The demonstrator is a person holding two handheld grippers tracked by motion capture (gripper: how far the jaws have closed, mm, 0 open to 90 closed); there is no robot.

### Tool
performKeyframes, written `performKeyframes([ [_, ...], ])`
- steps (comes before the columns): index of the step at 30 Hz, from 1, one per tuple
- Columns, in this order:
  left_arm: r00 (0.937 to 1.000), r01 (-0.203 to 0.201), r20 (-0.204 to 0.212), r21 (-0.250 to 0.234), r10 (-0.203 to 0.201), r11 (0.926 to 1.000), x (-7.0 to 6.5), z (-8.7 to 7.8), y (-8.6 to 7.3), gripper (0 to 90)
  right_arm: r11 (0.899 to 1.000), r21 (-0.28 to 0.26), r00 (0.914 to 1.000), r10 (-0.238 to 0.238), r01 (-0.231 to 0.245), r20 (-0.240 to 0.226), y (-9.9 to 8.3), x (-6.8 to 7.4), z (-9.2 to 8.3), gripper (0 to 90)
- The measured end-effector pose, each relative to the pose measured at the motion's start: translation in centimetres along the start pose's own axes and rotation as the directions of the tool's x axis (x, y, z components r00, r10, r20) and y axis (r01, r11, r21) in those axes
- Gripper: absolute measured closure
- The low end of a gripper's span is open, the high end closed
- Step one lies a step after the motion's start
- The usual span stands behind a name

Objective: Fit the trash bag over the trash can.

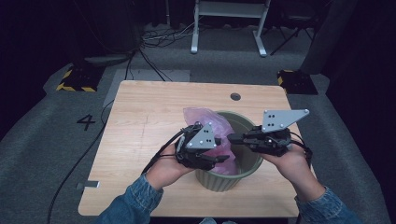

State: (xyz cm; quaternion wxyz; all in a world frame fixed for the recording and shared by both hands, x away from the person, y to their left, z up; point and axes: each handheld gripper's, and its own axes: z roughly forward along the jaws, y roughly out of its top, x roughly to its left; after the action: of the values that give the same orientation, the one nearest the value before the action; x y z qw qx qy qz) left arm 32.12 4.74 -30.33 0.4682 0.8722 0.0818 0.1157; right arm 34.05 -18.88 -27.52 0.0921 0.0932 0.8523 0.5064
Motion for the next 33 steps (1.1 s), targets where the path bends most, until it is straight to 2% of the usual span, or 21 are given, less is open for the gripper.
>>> performKeyframes([
  [2, 0.9999, 0.004, -0.011, -0.014, -0.004, 0.9999, 0.0, -0.1, 0.3, 49.7, 1.0, 0.005, 1.0, -0.002, 0.002, -0.003, 0.0, 0.1, 0.2, 90.0],
  [3, 0.9998, 0.017, -0.01, -0.025, -0.017, 0.9996, 0.1, -0.3, 0.3, 54.6, 1.0, 0.007, 1.0, -0.007, 0.007, -0.001, 0.0, 0.2, 0.3, 90.0],
  [6, 0.9986, 0.029, -0.044, -0.04, -0.03, 0.9988, 0.2, -0.7, 0.3, 80.3, 1.0, 0.004, 1.0, -0.009, 0.009, 0.002, 0.0, 0.3, 0.2, 90.0],
  [8, 0.9967, 0.043, -0.067, -0.045, -0.046, 0.9981, 0.3, -0.9, 0.0, 88.2, 1.0, -0.005, 1.0, -0.001, 0.001, 0.007, -0.1, 0.2, -0.1, 90.0],
  [11, 0.9962, 0.047, -0.07, -0.073, -0.052, 0.9963, 0.3, -1.2, -0.2, 89.5, 1.0, -0.016, 0.9998, 0.013, -0.012, 0.015, -0.3, 0.1, -0.6, 90.0],
  [16, 0.9945, -0.012, -0.104, -0.139, -0.003, 0.9902, -0.2, -2.3, 0.0, 89.5, 0.999, -0.034, 0.9985, 0.018, -0.016, 0.051, -0.2, 0.0, -1.3, 90.0],
  [18, 0.9938, -0.033, -0.11, -0.166, 0.015, 0.9855, -0.4, -3.3, 0.1, 89.5, 0.999, -0.043, 0.9949, 0.018, -0.014, 0.1, -0.2, -0.2, -2.0, 90.0],
  [21, 0.9923, -0.048, -0.121, -0.174, 0.026, 0.9836, -0.2, -4.4, 0.1, 89.5, 0.997, -0.063, 0.9896, 0.061, -0.053, 0.131, -0.8, -1.2, -3.0, 90.0],
  [23, 0.9918, -0.044, -0.125, -0.162, 0.024, 0.9858, -0.1, -4.4, 0.0, 89.5, 0.995, -0.075, 0.9899, 0.07, -0.061, 0.123, -0.9, -1.4, -3.3, 90.0],
  [25, 0.9918, -0.045, -0.125, -0.146, 0.027, 0.9883, -0.1, -3.9, -0.1, 89.5, 0.997, -0.077, 0.9939, 0.032, -0.024, 0.106, -0.7, -1.1, -3.1, 88.8],
  [27, 0.9926, -0.046, -0.118, -0.14, 0.03, 0.9891, -0.1, -3.4, -0.2, 89.5, 0.998, -0.064, 0.9963, -0.017, 0.023, 0.084, -0.3, -0.5, -2.6, 77.4],
  [29, 0.9927, -0.052, -0.115, -0.133, 0.036, 0.9898, -0.2, -2.9, -0.2, 89.5, 0.997, -0.06, 0.9966, -0.046, 0.05, 0.068, 0.0, -0.1, -2.0, 72.5],
  [31, 0.9924, -0.061, -0.114, -0.125, 0.047, 0.9903, -0.3, -2.5, -0.2, 89.5, 0.997, -0.064, 0.9986, -0.047, 0.049, 0.025, 0.3, 0.0, -1.6, 66.7],
  [33, 0.9921, -0.071, -0.111, -0.118, 0.058, 0.9904, -0.4, -2.3, -0.1, 89.5, 0.997, -0.061, 0.999, -0.044, 0.044, 0.001, 0.5, -0.1, -1.2, 65.7],
])
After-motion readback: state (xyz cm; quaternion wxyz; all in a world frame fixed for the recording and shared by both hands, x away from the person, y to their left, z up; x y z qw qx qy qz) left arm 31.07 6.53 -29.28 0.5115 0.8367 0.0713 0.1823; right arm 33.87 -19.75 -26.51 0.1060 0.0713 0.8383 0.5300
